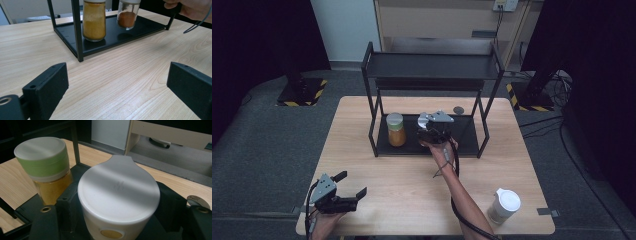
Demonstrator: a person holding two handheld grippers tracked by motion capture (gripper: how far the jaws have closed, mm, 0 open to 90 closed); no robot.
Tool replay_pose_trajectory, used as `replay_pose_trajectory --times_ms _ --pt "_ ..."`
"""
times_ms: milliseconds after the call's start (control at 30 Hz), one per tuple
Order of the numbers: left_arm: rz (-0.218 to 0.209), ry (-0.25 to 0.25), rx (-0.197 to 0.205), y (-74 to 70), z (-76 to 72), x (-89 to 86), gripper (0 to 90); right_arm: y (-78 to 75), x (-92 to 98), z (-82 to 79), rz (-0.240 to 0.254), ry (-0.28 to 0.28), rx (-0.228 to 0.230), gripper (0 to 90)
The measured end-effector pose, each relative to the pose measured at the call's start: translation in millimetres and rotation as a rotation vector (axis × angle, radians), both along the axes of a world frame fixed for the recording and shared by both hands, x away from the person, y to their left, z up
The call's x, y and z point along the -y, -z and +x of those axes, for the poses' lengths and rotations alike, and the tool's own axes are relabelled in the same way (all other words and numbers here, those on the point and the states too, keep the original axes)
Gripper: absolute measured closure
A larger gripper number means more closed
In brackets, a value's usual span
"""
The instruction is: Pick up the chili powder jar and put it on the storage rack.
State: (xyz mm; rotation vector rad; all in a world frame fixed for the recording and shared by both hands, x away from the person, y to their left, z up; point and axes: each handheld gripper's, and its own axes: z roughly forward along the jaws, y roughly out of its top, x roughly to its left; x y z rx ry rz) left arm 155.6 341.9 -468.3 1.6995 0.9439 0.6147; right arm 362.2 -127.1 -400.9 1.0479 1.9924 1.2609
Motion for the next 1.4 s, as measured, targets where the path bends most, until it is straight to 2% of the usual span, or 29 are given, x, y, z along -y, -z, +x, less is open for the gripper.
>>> replay_pose_trajectory --times_ms 333,1200,1267,1400 --pt "0.000 0.000 -0.001 0.0 0.2 -0.5 3.3 6.3 -3.1 6.9 -0.004 0.002 -0.012 31.6" --pt "0.003 -0.002 -0.003 0.0 0.9 -0.3 3.3 12.6 0.1 9.7 -0.003 -0.007 -0.012 31.2" --pt "0.004 -0.002 -0.002 -0.1 0.8 -0.2 3.3 12.5 1.4 10.7 -0.001 -0.012 -0.013 30.0" --pt "0.005 -0.002 -0.002 -0.2 0.5 -0.3 3.3 10.1 4.7 9.1 0.023 -0.017 -0.007 20.0"
